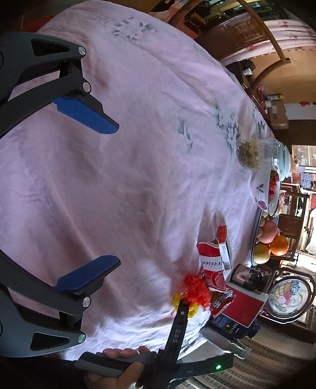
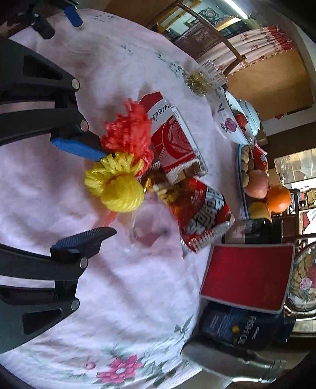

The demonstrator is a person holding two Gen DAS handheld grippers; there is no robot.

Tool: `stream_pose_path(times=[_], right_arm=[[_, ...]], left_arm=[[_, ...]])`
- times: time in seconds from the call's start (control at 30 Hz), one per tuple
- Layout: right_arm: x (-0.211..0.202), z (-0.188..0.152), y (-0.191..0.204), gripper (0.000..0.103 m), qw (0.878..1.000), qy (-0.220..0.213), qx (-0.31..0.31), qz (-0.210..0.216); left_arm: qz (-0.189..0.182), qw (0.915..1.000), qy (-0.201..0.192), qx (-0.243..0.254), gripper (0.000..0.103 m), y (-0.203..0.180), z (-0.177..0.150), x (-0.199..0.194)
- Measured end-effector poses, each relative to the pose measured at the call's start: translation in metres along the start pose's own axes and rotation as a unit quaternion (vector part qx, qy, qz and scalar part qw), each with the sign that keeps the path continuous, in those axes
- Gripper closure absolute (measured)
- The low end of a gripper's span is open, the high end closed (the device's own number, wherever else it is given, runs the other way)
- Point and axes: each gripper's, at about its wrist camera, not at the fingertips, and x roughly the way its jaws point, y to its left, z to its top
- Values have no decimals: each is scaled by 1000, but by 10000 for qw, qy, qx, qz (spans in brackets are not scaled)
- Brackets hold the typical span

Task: Collect trash
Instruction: 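Grasp the yellow yarn tassel with the right tool while the left tool grasps the red tassel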

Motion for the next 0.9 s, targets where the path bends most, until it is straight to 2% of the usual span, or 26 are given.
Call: stream_pose_path(times=[0.03,0.07,0.17,0.5,0.67,0.9], right_arm=[[2,1,0,64,10000,9,9,78],[2,1,0,68,9998,2,28,184],[-4,-1,-3,72,9994,-68,127,309],[-59,-41,-32,72,9977,-342,426,413],[-76,-61,-46,72,9959,-604,611,286],[-92,-76,-67,72,9947,-733,701,188]], left_arm=[[-2,10000,6,16,7,-1,1,1],[-7,10000,10,33,7,-3,1,2],[-11,10000,18,75,7,-7,4,3],[-173,9987,-133,471,7,-46,23,6],[-310,9974,20,657,7,-76,34,22],[-375,9964,224,723,7,-118,56,47]])
